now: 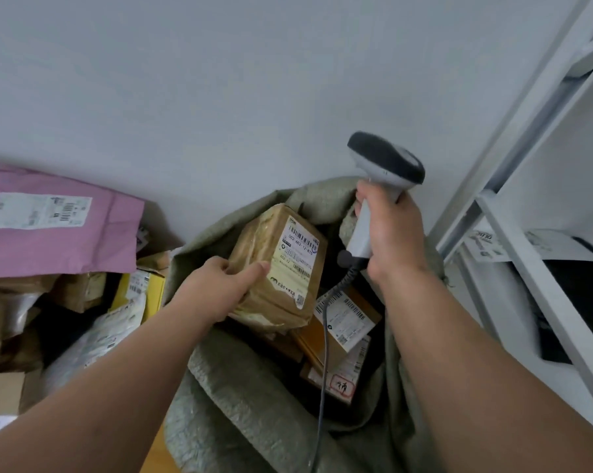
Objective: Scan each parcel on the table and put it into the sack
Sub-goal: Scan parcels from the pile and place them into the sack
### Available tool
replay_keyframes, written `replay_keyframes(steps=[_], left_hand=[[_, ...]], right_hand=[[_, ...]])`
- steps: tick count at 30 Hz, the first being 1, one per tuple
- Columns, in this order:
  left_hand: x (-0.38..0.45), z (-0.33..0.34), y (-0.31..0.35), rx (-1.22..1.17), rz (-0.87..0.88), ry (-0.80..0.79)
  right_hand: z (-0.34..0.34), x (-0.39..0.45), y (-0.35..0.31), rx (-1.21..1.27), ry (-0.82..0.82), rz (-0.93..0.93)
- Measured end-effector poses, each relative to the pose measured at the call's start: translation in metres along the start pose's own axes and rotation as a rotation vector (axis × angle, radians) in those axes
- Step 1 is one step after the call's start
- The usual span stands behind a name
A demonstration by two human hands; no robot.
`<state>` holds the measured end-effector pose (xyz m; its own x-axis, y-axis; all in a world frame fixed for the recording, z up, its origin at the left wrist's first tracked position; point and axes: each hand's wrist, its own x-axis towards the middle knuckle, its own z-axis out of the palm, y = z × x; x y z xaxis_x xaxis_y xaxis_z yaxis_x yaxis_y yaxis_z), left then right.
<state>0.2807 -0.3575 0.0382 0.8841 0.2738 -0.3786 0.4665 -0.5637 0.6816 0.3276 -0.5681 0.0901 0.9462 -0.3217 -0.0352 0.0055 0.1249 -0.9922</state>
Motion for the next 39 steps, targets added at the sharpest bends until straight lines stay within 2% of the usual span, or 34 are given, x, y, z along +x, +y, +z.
replay_keyframes(steps=[5,8,11,13,19,23,26,30,39], left_hand=[[0.013,0.026,0.013,-0.109,0.083,0.063],[0.023,0.039,0.01,-0.174,-0.001,0.004],[0.034,0.044,0.014,-0.02,-0.019,0.04],[0.036,0.043,0.021,-0.008,0.005,0.039],[0.027,0.037,0.02,-0.246,0.038,0.133],[0.013,0.028,0.014,-0.259,0.136,0.181],[0.003,0.014,0.007,-0.18,0.228,0.265],[-0.01,-0.015,-0.014,-0.155,0.257,0.369],[-0.042,-0.089,-0.127,-0.254,0.103,0.497]], right_hand=[[0.005,-0.003,-0.008,-0.023,-0.103,-0.123],[0.0,-0.005,0.011,-0.125,-0.161,-0.02],[-0.008,-0.009,0.034,-0.173,-0.219,0.117],[-0.012,-0.014,0.045,-0.173,-0.225,0.178],[-0.017,-0.03,0.054,-0.142,-0.209,0.195],[-0.013,-0.042,0.055,-0.138,-0.222,0.217],[-0.004,-0.055,0.053,-0.134,-0.244,0.225],[0.014,-0.081,0.051,-0.122,-0.278,0.249],[0.085,-0.168,0.067,-0.221,-0.431,0.336]])
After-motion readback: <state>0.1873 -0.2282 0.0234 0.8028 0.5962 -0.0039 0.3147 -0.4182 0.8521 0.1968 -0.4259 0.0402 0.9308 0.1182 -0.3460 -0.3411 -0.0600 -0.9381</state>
